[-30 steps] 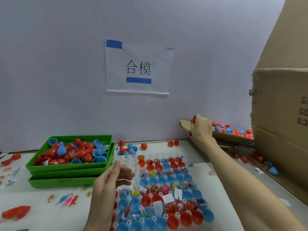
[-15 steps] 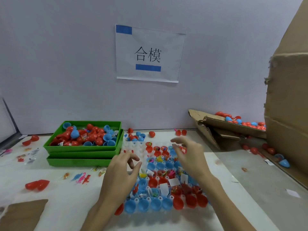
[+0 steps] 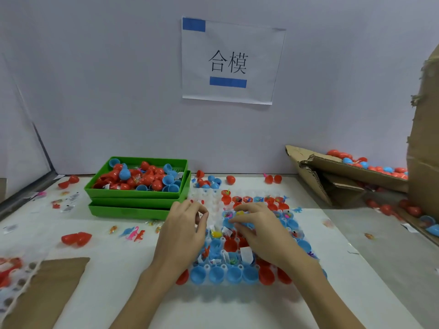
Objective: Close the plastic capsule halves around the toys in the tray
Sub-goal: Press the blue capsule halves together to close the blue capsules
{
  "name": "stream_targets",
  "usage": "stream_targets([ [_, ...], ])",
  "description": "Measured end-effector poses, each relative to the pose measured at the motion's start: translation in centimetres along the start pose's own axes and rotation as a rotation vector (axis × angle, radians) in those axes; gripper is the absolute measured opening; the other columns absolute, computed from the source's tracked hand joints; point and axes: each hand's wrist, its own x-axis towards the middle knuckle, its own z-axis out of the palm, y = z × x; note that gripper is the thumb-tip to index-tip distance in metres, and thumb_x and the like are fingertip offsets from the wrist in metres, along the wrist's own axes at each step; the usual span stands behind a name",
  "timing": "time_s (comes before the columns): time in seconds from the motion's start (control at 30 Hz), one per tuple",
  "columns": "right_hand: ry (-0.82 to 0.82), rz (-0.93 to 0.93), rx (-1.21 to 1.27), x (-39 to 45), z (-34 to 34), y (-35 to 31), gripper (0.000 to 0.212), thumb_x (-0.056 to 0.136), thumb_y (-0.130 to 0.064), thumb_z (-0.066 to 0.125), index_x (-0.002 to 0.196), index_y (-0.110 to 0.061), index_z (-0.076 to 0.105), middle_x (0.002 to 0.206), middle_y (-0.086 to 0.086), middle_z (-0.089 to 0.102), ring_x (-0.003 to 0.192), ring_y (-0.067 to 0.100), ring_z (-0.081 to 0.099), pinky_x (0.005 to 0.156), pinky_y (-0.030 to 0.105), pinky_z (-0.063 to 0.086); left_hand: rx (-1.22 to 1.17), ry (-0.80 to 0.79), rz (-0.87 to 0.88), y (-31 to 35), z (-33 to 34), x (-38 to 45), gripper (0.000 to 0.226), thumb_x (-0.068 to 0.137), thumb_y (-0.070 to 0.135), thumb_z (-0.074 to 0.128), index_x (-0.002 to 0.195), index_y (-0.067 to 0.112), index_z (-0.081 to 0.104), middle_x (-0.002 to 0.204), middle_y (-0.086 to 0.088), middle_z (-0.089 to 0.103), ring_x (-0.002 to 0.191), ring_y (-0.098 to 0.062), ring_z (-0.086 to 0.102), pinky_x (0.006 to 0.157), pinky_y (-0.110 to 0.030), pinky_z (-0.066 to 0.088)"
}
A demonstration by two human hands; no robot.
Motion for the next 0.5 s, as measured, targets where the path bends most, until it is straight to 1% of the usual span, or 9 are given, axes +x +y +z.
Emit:
stream_targets([
  [0.1,-0.089,0.003,-0.045,0.33,0.55,-0.51,0.029,0.105,-0.023,0.054,0.130,-0.026,0.070,0.152,-0.008,0.047,0.142,0.015,0.030,0.117,0.034,0.030,-0.033,0.014,-0.008,0.27,-0.03,-0.07,0.005,0.101,0.020,0.066,0.097,0.020,0.068,0.084,0.014,0.052,0.089,-0.009,0.046,0.072,-0.012,0.037],
  [0.2,-0.132,0.047,-0.062,0.80,0.59,-0.66,0.028,0.105,-0.020,0.052,0.125,-0.025,0.072,0.148,-0.006,0.044,0.139,0.017,0.029,0.116,0.039,0.030,-0.041,0.010,-0.013,0.41,0.03,-0.06,0.006,0.101,0.021,0.065,0.096,0.020,0.067,0.084,0.014,0.052,0.089,-0.008,0.047,0.072,-0.009,0.038],
  [0.37,-0.068,0.061,-0.040,1.02,0.87,-0.50,0.020,0.101,-0.025,0.060,0.118,-0.027,0.072,0.135,-0.008,0.048,0.128,0.013,0.034,0.109,0.033,0.029,-0.053,0.017,-0.028,0.33,0.04,0.00,0.006,0.102,0.022,0.064,0.097,0.021,0.068,0.086,0.014,0.055,0.090,-0.007,0.046,0.072,-0.011,0.038],
  [0.5,0.017,0.050,-0.005,1.07,1.06,-0.63,0.015,0.097,-0.029,0.068,0.111,-0.028,0.074,0.125,-0.011,0.055,0.120,0.011,0.041,0.102,0.026,0.032,-0.063,0.016,-0.038,0.39,0.11,-0.03,0.007,0.102,0.022,0.064,0.095,0.022,0.067,0.087,0.013,0.056,0.091,-0.006,0.046,0.072,-0.010,0.037],
])
